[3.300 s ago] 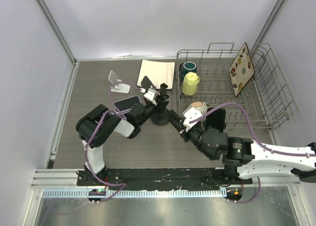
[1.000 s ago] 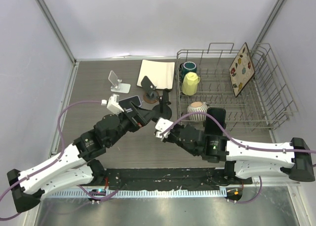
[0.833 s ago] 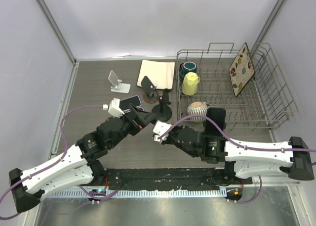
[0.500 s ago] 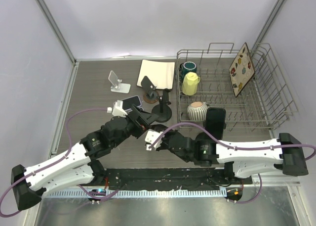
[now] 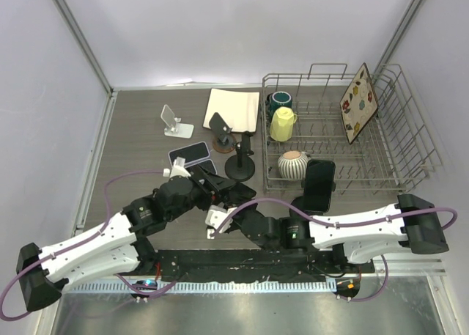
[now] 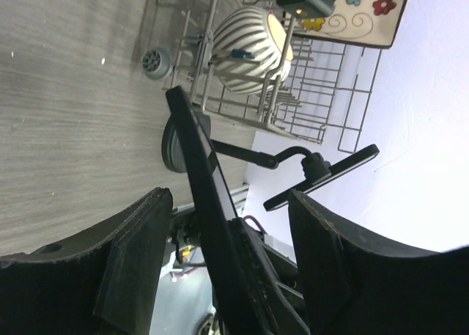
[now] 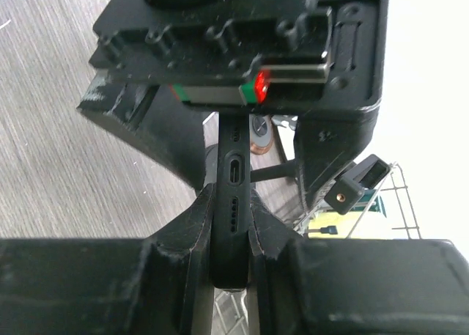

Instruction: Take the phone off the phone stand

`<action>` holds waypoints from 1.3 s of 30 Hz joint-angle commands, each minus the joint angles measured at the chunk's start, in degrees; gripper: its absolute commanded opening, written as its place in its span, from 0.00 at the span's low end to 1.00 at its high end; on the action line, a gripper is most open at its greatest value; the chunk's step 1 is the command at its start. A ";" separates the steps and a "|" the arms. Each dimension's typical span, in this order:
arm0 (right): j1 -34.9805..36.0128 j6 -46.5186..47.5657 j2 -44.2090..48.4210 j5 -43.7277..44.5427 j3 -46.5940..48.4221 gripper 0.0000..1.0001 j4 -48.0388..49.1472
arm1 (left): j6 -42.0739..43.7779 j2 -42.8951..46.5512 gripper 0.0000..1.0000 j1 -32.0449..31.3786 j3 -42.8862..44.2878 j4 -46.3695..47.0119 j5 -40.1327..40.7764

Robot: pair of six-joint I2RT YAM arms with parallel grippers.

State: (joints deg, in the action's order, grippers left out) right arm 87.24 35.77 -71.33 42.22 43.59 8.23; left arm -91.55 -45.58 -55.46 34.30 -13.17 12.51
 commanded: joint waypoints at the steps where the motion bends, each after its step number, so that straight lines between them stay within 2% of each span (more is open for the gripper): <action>1: 1.70 4.48 -0.91 5.94 2.37 0.01 10.40 | -3.90 1.11 0.67 -0.17 -0.90 0.69 -2.32; 5: 3.19 7.12 -3.89 8.75 1.85 0.01 14.43 | -6.18 2.25 0.56 -0.26 -1.96 1.39 -1.62; 11: 5.04 10.55 -7.77 14.82 0.88 0.01 19.27 | -9.79 6.02 0.30 -0.17 -4.77 1.92 1.36; 12: 5.13 10.72 -8.29 15.43 0.62 0.01 19.72 | -9.96 6.99 0.22 -0.17 -4.86 1.48 1.98; 14: 5.39 10.38 -8.47 16.49 0.26 0.01 20.07 | -10.05 8.40 0.14 -0.26 -4.77 -0.27 4.17; 15: 5.57 10.03 -8.30 16.67 0.18 0.01 19.90 | -9.53 9.01 0.03 -0.17 -4.69 -0.89 4.88; 16: 5.74 8.80 -8.12 16.76 0.18 0.01 19.46 | -9.27 10.33 0.00 -0.17 -4.60 -1.94 5.76; 19: 5.83 5.99 -6.99 16.06 1.05 0.06 15.60 | -7.95 12.88 0.00 -0.17 -3.90 -4.48 9.01; 22: 5.92 1.86 -5.75 13.43 2.19 0.24 11.21 | -6.28 14.38 0.00 -0.08 -2.93 -5.90 11.03; 23: 5.92 -0.33 -5.05 11.85 2.55 0.36 9.02 | -5.84 14.90 0.00 -0.08 -2.49 -6.43 11.48; 26: 5.84 -3.06 -3.73 9.30 3.78 0.55 5.06 | -4.96 15.43 0.00 -0.08 -1.79 -7.92 12.45; 29: 5.83 -6.32 -2.68 6.57 4.74 0.67 1.53 | -4.87 15.87 0.00 -0.08 -1.87 -8.80 12.80; 34: 5.92 -12.12 -0.31 3.84 5.62 0.74 -3.73 | -4.25 17.89 0.00 -0.09 -1.70 -13.18 14.90; 37: 5.83 -14.57 2.85 3.23 5.71 0.77 -5.76 | -1.98 21.31 0.00 -0.17 -0.12 -19.75 21.04; 39: 5.84 -15.81 4.61 2.79 5.71 0.79 -6.47 | 0.74 23.51 0.00 -0.09 1.99 -23.99 27.98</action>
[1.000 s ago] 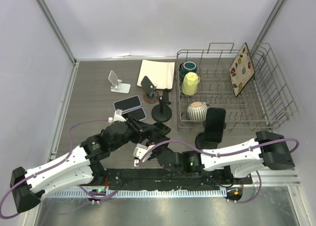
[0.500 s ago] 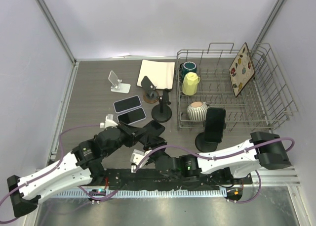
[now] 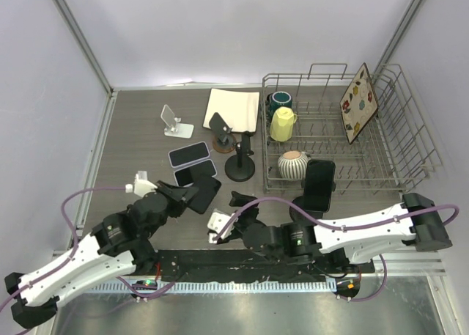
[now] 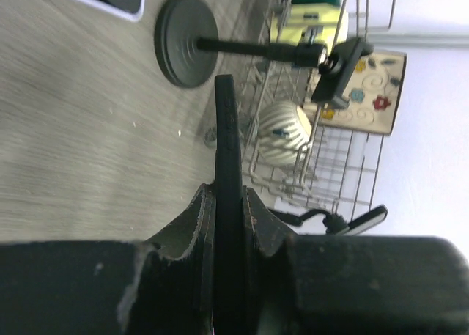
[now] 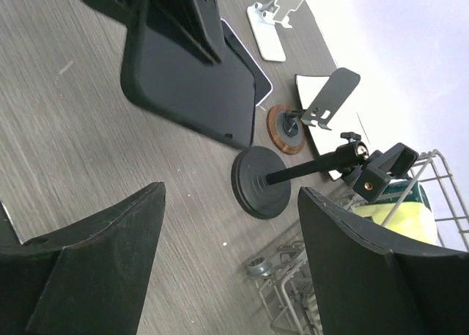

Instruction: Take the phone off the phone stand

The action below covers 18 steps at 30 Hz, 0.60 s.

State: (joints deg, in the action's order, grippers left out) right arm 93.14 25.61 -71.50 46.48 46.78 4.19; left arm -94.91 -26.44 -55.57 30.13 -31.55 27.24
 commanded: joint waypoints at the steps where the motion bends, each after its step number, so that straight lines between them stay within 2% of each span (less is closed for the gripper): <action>1: -0.15 -6.79 6.62 -1.91 2.61 0.80 -3.04 | 5.34 6.29 0.00 0.02 6.87 -9.28 15.36; 4: -0.86 -9.42 9.18 -2.44 2.61 0.92 -3.74 | 8.51 9.46 0.00 0.02 6.26 -10.90 22.31; 9: -3.67 -14.52 10.25 -7.62 4.97 0.94 -8.05 | 16.76 10.88 0.00 -0.06 -0.68 2.16 24.69; 13: -5.51 -17.60 9.89 -10.79 5.69 0.94 -9.63 | 24.75 8.60 0.00 1.25 -1.56 5.70 27.33; 15: -5.69 -18.13 9.72 -10.88 5.16 0.94 -9.63 | 28.27 6.84 0.00 4.31 -1.92 8.85 25.94; 17: -5.61 -18.31 9.46 -10.80 4.63 0.94 -9.63 | 29.70 4.30 0.00 7.57 -3.67 12.37 19.80; 18: -5.69 -18.31 9.45 -10.45 4.46 0.94 -9.63 | 29.70 2.81 0.00 11.93 -4.54 14.30 16.64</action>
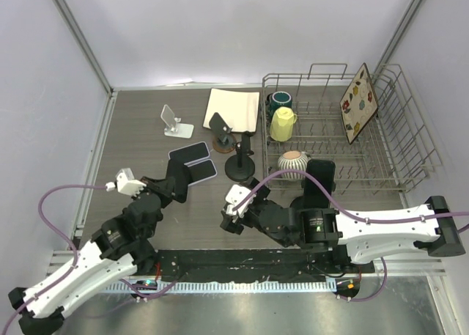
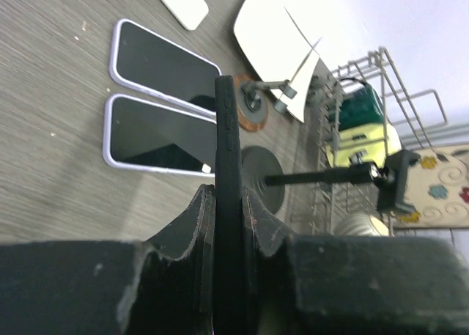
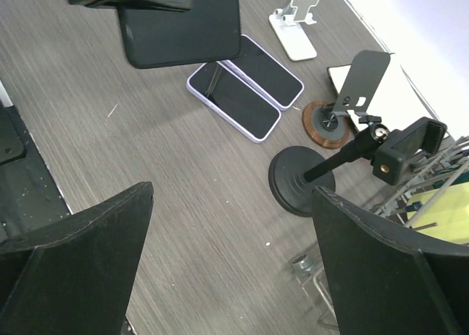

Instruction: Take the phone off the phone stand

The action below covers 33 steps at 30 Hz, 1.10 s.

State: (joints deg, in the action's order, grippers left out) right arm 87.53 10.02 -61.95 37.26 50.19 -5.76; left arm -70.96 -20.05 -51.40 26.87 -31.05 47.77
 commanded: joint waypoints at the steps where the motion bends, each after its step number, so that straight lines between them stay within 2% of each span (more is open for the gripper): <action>1: -0.07 -2.73 -0.10 -1.13 0.87 0.94 0.31 | 5.83 -4.89 0.00 10.24 -3.30 15.91 -11.92; 4: 0.01 -2.81 0.95 -1.04 0.17 0.94 0.22 | 6.35 -9.73 0.00 18.07 -4.72 22.16 -19.02; 8: -0.16 -2.90 3.50 -0.61 -2.37 0.94 1.80 | 9.96 -9.39 0.00 24.57 -5.86 30.49 -19.89; 11: -0.95 -3.43 4.82 -0.60 -4.92 0.94 2.77 | 7.78 -10.26 0.00 37.29 -10.77 38.74 -27.44; 12: -1.04 -3.43 5.00 -0.60 -5.10 0.94 2.77 | 4.37 -11.40 0.00 45.43 -14.36 41.39 -34.86; 13: -1.13 -3.52 5.52 -0.60 -5.28 0.94 2.77 | 2.42 -14.02 0.00 49.42 -16.31 44.73 -38.33; 14: -1.13 -3.43 5.79 -0.52 -5.72 0.94 2.86 | 1.45 -15.87 0.00 52.94 -18.07 51.89 -40.63; 17: -1.13 -3.08 7.28 0.18 -6.60 0.93 2.60 | 3.37 -19.49 0.00 55.17 -20.02 54.60 -38.63; 22: -1.13 -3.43 11.93 0.01 -7.65 0.93 1.19 | 3.11 -24.76 0.00 60.97 -20.37 60.75 -40.11; 23: -1.04 -3.43 13.51 -0.08 -8.00 0.93 1.01 | 3.19 -28.08 0.00 62.11 -20.11 63.28 -40.90; 26: -1.13 -3.25 15.72 -0.87 -8.01 0.93 0.31 | 2.41 -35.29 0.00 67.64 -18.79 70.65 -49.93; 28: -1.13 -3.08 17.56 -1.39 -7.57 0.93 -0.39 | 1.36 -44.42 0.00 71.25 -16.68 73.66 -54.43; 30: -1.13 -2.90 18.97 -1.66 -7.04 0.93 -0.74 | -1.54 -54.15 0.00 73.71 -15.54 80.94 -60.58; 32: -1.13 -2.73 19.76 -1.66 -6.34 0.93 -0.92 | -3.74 -59.81 0.00 74.86 -15.01 90.66 -65.58; 33: -1.13 -2.55 20.46 -1.75 -6.08 0.93 -1.01 | -5.31 -65.41 0.00 75.91 -13.53 92.29 -67.79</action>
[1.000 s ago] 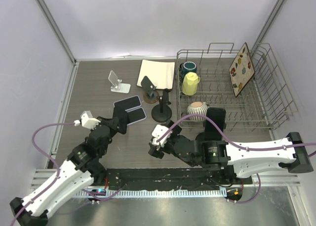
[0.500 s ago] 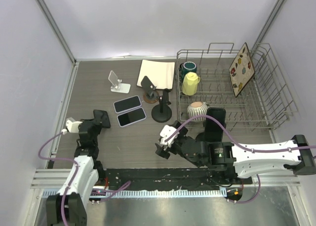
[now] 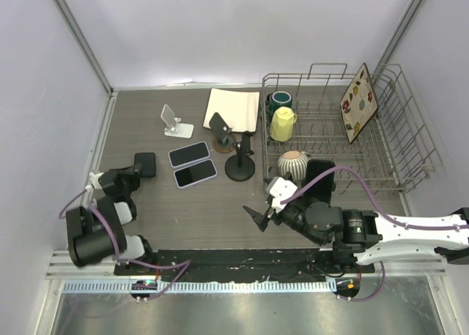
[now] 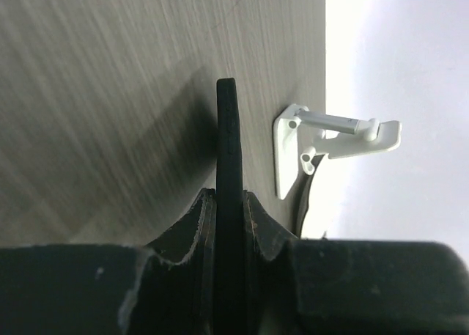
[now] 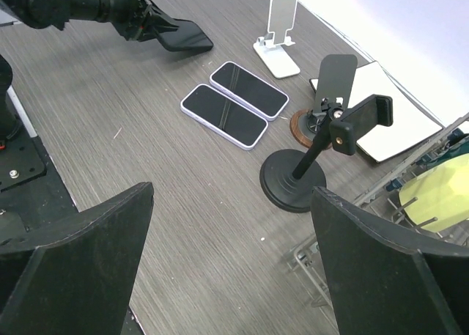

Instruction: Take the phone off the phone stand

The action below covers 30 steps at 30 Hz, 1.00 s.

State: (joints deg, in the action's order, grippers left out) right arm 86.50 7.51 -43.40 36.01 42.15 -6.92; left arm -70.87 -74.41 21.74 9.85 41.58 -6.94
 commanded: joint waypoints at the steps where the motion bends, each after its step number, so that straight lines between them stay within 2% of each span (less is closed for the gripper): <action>1: -0.10 0.05 2.17 -0.50 2.23 0.93 0.32 | -5.94 -13.28 0.00 3.31 4.73 20.37 -15.19; 4: -0.19 0.49 2.18 0.02 3.55 0.93 0.24 | -8.05 -21.62 0.02 4.10 8.08 21.43 -19.95; 5: -0.10 0.84 1.83 0.90 4.42 0.93 0.24 | -8.58 -23.04 0.08 4.10 8.17 23.35 -20.13; 6: -0.10 1.02 1.48 1.34 4.95 0.93 -0.20 | -9.02 -24.19 0.19 4.19 8.26 23.89 -20.39; 8: -0.19 1.45 0.33 2.13 6.36 0.93 -0.81 | -8.67 -25.61 0.30 4.19 8.17 22.15 -20.66; 9: -0.10 1.54 -0.02 2.31 6.63 0.93 -1.08 | -8.15 -25.52 0.41 4.19 8.08 20.75 -20.48; 12: -0.10 1.90 -0.90 2.57 7.15 0.93 -1.17 | -4.29 -22.37 0.59 4.19 7.82 12.49 -18.82; 15: -0.19 1.90 -1.43 2.75 7.15 0.93 -1.17 | 0.28 -16.92 0.70 4.19 8.43 1.69 -15.39; 17: -0.19 1.81 -1.43 3.28 7.07 0.93 -1.17 | 3.44 -12.28 0.78 4.19 9.83 -7.80 -12.41; 18: -0.19 1.55 -1.60 4.06 7.07 0.93 -1.43 | 4.50 -10.60 0.87 4.19 10.54 -11.40 -11.27; 19: -0.19 1.46 -1.60 4.85 7.24 0.93 -1.69 | 5.56 -9.10 0.91 4.28 11.24 -18.74 -9.77; 21: -0.28 1.11 -1.95 6.61 7.94 0.94 -2.57 | 8.90 -4.63 0.96 4.10 13.70 -25.55 -5.29; 22: -0.45 0.67 -2.22 8.88 8.21 0.94 -3.01 | 9.95 -3.21 1.00 3.93 14.67 -32.63 -3.54; 23: -0.71 0.14 -2.48 9.69 9.08 0.95 -3.54 | 10.66 -1.80 1.00 3.58 16.68 -35.92 0.31; 25: -2.82 -2.13 -4.32 10.14 11.53 0.96 -6.52 | 12.68 1.28 1.00 2.96 18.27 -42.60 2.80; 30: -13.95 -6.89 -9.06 0.31 16.99 0.96 -12.85 | 16.45 4.97 1.00 0.77 23.81 -52.20 9.56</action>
State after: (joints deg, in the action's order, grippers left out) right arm 79.66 5.48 -50.00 41.52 53.67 -15.59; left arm -60.31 -72.29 24.18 28.99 2.87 -5.50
